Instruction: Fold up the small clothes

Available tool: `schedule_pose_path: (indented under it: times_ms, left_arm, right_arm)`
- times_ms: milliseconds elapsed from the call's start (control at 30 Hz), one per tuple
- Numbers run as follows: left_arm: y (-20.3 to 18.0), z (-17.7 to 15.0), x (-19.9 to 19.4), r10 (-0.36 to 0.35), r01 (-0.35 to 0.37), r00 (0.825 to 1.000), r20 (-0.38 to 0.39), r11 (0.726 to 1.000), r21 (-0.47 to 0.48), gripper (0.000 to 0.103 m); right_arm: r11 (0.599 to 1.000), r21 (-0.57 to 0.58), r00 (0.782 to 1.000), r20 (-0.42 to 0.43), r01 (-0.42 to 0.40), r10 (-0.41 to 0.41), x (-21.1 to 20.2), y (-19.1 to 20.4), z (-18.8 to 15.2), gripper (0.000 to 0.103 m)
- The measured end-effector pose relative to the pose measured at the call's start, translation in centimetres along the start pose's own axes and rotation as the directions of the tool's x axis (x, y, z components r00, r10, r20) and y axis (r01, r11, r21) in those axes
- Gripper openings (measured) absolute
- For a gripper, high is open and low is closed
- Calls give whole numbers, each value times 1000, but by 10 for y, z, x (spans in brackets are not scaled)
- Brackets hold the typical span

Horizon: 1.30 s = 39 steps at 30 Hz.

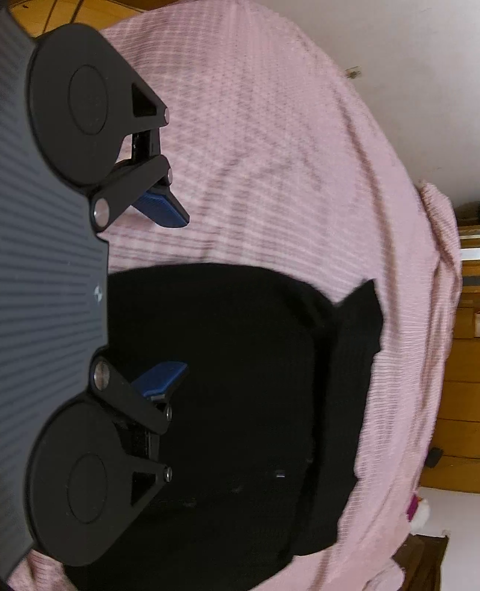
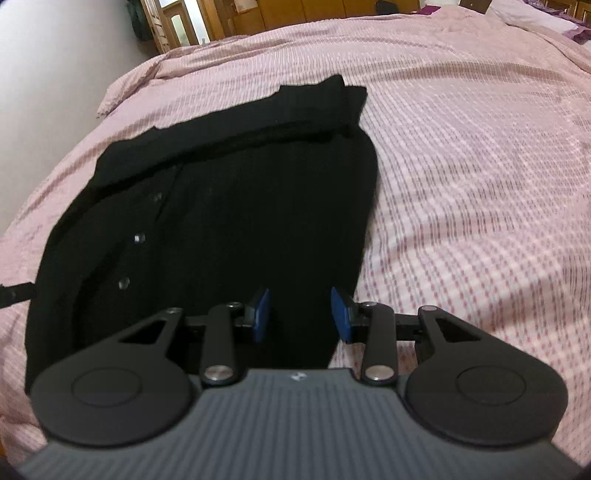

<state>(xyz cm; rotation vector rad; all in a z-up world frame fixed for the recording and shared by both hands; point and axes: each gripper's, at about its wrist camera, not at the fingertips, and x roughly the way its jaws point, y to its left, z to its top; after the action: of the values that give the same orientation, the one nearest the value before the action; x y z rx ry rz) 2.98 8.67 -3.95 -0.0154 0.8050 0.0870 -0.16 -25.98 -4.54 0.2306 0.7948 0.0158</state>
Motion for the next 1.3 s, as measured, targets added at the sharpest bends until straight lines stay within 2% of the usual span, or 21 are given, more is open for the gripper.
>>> schedule_pose_path:
  times_ms: [100, 267, 567, 633, 700, 767, 833, 933, 1133, 1200, 1233, 1267, 1300]
  left_arm:
    - [1, -11, 8, 14, -14, 999, -33, 1000, 0, 83]
    - [1, -17, 10, 16, -16, 1000, -25, 1000, 23, 83]
    - [2, -23, 18, -30, 30, 998, -61, 1000, 5, 87]
    - [0, -26, 18, -67, 68, 996, -65, 998, 10, 87]
    - [-1, -29, 19, -172, 172, 982, -82, 985, -14, 85]
    - [-4, -33, 19, -224, 222, 971, -89, 975, -26, 76]
    - [-8, -36, 20, -206, 207, 975, -89, 978, 3, 74]
    - [-6, -36, 23, -206, 206, 975, -85, 979, -11, 74]
    - [-12, -38, 31, -201, 200, 977, -75, 980, -15, 78]
    - [-10, -38, 29, -214, 213, 975, -53, 977, -25, 67]
    - [-7, -38, 25, -240, 238, 970, -34, 970, -43, 47]
    - [-2, -38, 22, -284, 282, 959, -19, 957, -69, 37]
    - [4, -37, 20, -335, 333, 942, -5, 938, -100, 35]
  right_arm:
    - [999, -6, 999, -4, 45, -45, -1, -3, -7, 38]
    - [998, 59, 1000, -1, 16, -15, -9, -19, -13, 38]
    - [997, 74, 1000, 4, 6, -6, -8, -21, -20, 38]
    - [996, 87, 1000, 0, -19, 19, -6, -22, -22, 38]
    - [992, 102, 997, -14, -71, 73, -4, -21, -25, 38]
    - [990, 105, 994, -32, -98, 102, -1, -19, -27, 38]
    - [990, 104, 995, -34, -94, 98, 1, -18, -28, 38]
    - [988, 113, 994, -36, -101, 106, 4, -19, -29, 38]
    - [991, 91, 993, -53, -101, 106, 13, -14, -28, 40]
    - [990, 90, 992, -49, -111, 116, 15, -13, -29, 42]
    - [989, 91, 992, -48, -115, 120, 15, -13, -28, 42]
    - [987, 98, 991, -44, -124, 129, 15, -14, -28, 42]
    - [983, 119, 988, -34, -142, 147, 13, -16, -28, 41]
